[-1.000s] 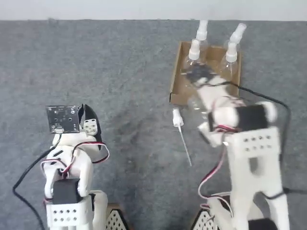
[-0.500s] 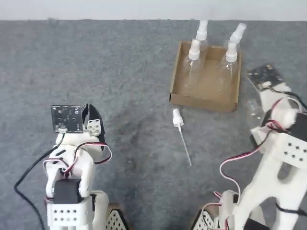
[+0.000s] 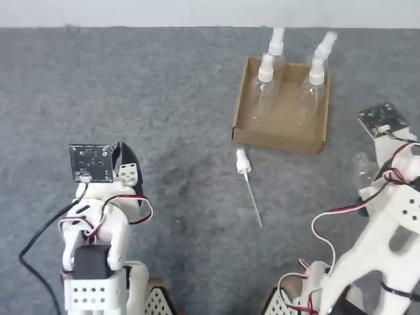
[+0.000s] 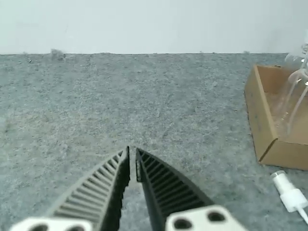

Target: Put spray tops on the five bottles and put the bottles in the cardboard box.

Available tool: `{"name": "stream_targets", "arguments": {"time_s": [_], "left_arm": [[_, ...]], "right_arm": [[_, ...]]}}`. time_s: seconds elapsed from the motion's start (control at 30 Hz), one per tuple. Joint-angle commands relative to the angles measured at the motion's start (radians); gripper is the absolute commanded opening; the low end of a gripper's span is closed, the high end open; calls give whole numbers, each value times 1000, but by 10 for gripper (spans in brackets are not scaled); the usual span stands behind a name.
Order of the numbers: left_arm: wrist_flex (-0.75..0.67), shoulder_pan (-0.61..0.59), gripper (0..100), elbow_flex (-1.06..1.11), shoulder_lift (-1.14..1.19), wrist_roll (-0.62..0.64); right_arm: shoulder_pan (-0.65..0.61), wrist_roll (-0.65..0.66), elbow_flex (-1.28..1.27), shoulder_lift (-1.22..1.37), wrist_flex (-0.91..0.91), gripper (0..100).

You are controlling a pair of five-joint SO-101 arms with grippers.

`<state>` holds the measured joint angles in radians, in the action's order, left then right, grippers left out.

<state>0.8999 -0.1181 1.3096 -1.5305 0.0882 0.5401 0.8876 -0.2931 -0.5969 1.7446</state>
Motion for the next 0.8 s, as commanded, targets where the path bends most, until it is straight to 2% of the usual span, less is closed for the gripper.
{"name": "stream_targets", "arguments": {"time_s": [0.0, 0.13, 0.4, 0.63, 0.77], "left_arm": [[3, 8, 11, -31, -5, 9], [8, 92, 11, -44, 63, -37], [0, 207, 12, -231, 431, -63], [-66, 497, 13, -371, 729, -63], [-89, 598, 13, -456, 861, -43]], "right_arm": [[16, 11, 6, -38, -56, 6], [16, -55, 6, 62, -156, 6], [18, -124, 6, 348, -401, 6], [18, -121, 6, 495, -501, 6], [18, -120, 8, 536, -541, 6]]}}
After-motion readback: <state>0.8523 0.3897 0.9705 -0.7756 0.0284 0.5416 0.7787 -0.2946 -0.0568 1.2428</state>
